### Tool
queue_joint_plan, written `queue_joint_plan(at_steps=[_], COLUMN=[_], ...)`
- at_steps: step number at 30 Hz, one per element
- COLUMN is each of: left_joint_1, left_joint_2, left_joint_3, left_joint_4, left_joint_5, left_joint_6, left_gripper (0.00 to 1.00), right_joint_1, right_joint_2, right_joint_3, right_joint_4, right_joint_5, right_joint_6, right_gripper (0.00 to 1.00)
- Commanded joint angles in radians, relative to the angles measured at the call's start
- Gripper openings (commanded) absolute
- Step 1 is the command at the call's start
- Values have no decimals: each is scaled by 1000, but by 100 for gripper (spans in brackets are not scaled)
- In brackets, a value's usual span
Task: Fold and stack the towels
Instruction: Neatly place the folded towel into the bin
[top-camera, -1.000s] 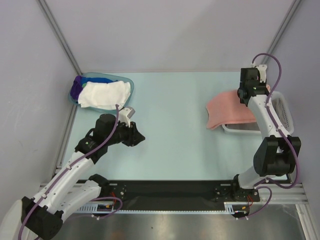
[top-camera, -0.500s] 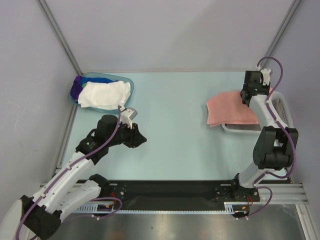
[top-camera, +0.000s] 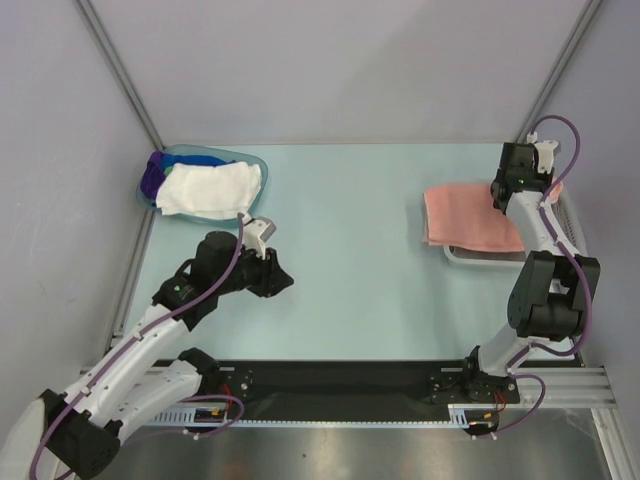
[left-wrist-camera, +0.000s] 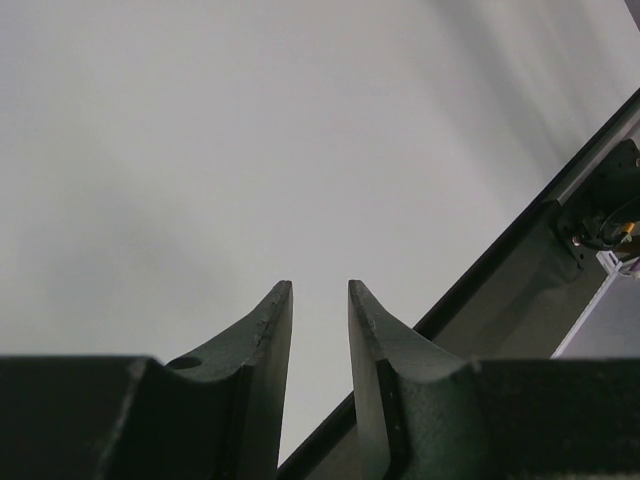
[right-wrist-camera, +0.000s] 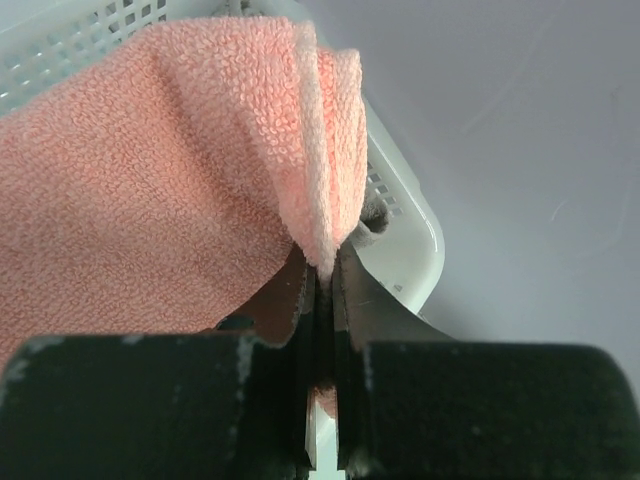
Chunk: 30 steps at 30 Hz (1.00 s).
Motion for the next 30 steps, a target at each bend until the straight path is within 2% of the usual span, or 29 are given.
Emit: queue_joint_plan(at_steps=[1,24,27,28,29,30], left_joint_1=[-18,-44,-45,-45,-47,-47], left_joint_2=[-21,-9,-10,-9,-8,-8], left_joint_3=[-6,-3,-3,-5,-5,-5], left_joint_4=[12,7,9,9,9,10], left_joint_5=[-25,-31,-22,-20,-19,-19], left_joint_6=[16,13,16,18,18,18], left_gripper=[34,35,36,36,37,37], right_joint_1=[-18,-49,-49,-49,-49,-47], right_joint_2=[12,123,124,121,117,107], right_joint_3=[3,117,130,134,134,134], right_joint_4=[56,16,-5,-10,-21,-28], right_joint_5=[59,139,135,117,112,108], right_joint_6=[4,53,62,64,71,76], right_gripper=[0,0,21,42,53,70])
